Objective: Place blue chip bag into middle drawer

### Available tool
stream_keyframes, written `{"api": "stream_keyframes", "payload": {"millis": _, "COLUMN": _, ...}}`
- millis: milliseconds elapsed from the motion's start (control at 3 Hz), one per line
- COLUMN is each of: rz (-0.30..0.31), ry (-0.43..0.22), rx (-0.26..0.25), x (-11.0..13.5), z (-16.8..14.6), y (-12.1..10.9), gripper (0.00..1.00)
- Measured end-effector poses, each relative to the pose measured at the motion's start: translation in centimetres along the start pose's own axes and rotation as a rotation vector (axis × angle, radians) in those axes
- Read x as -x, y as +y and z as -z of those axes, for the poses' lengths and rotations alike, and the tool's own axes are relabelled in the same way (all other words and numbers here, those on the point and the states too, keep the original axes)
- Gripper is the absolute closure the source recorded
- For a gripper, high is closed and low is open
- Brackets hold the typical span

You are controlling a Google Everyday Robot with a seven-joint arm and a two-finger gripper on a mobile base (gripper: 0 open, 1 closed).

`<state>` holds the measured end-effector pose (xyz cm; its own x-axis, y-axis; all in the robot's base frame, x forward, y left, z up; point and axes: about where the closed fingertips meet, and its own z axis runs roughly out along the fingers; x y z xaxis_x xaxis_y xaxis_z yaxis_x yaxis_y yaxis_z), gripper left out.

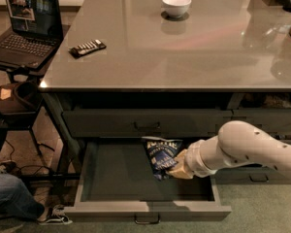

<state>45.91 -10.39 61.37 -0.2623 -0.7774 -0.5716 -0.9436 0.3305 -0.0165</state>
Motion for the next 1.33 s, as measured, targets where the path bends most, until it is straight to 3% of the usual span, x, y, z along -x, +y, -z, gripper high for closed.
{"api": "stream_keyframes", "payload": {"millis": 333, "rz": -0.050, "ry": -0.103, "rx": -0.018, "x": -2.4, "z": -2.9, "y": -1.8, "gripper": 1.00}}
{"api": "stream_keyframes", "payload": {"millis": 667, "rz": -0.141, "ry": -0.178, "rx": -0.025, "x": -6.7, "z": -7.3, "y": -3.6, "gripper": 1.00}}
{"api": "stream_keyframes", "payload": {"millis": 1000, "rz": -0.168, "ry": -0.190, "rx": 0.012, "x": -7.6, "z": -9.4, "y": -2.7, "gripper": 1.00}}
{"api": "stream_keyframes", "payload": {"millis": 1333, "rz": -0.158, "ry": -0.176, "rx": 0.017, "x": -7.7, "z": -10.2, "y": -2.5, "gripper": 1.00}}
